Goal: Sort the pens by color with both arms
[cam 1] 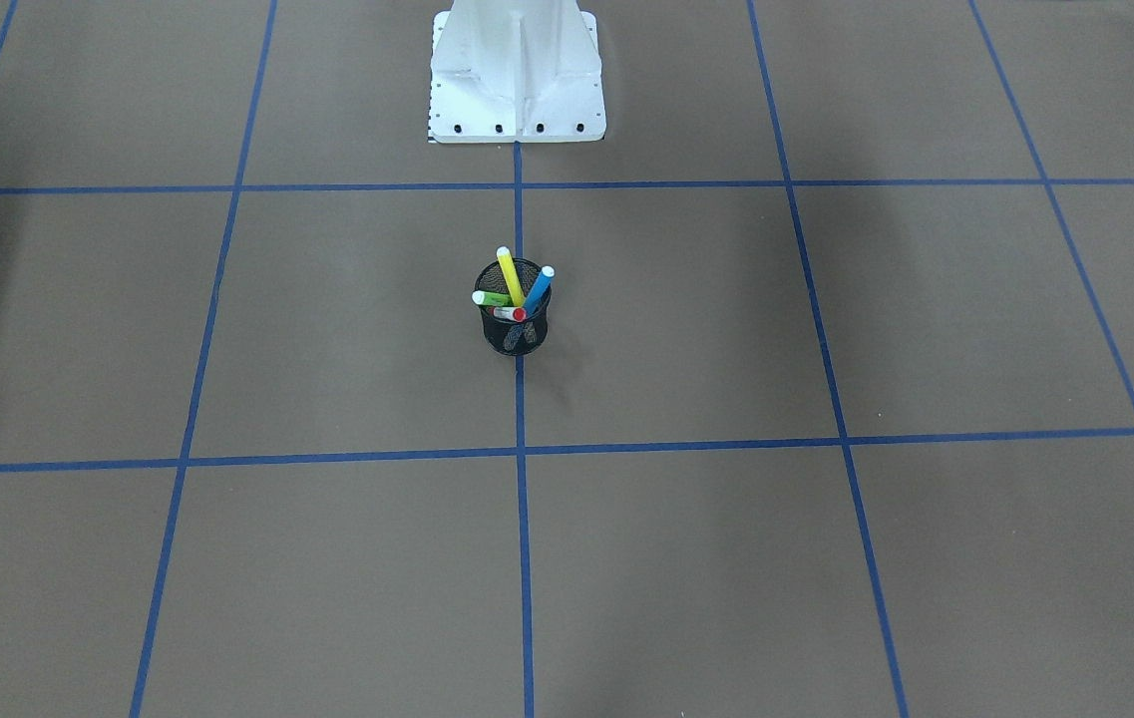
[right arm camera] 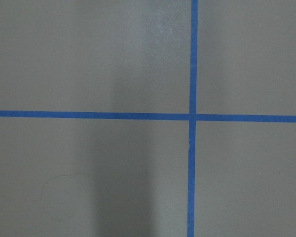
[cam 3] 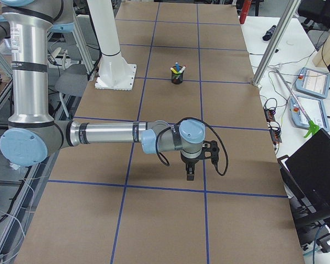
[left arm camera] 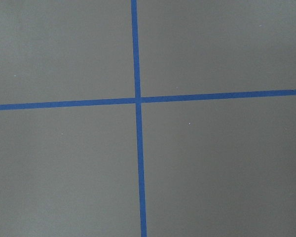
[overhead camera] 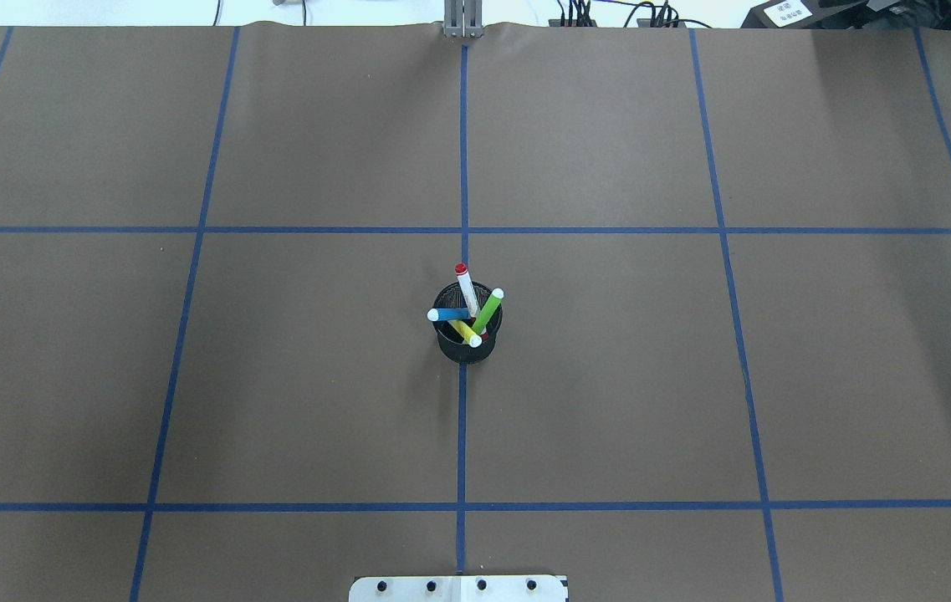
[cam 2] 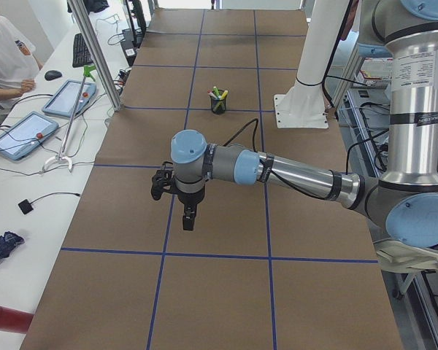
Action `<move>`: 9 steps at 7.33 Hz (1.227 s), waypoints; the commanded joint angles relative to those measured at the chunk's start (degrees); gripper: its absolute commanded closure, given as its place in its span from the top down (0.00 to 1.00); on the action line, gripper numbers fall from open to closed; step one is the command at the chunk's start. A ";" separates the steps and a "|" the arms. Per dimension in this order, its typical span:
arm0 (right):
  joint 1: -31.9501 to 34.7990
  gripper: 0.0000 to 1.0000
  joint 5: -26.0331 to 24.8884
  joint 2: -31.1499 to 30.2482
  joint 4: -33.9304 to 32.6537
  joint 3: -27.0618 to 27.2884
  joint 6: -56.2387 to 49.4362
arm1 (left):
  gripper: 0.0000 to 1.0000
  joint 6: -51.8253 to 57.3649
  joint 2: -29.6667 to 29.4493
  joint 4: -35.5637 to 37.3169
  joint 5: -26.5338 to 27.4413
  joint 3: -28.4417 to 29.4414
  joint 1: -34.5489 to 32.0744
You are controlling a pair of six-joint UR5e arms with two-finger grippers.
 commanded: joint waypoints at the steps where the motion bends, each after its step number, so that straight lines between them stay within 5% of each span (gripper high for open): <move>1: 0.00 1.00 0.33 -0.10 0.14 0.09 -0.07 | 1.00 -0.06 0.01 -0.02 -0.15 -0.02 0.00; 9: -0.44 0.99 2.09 -0.28 -0.03 3.85 0.89 | 1.00 -0.14 -0.60 0.67 -1.37 -0.54 0.00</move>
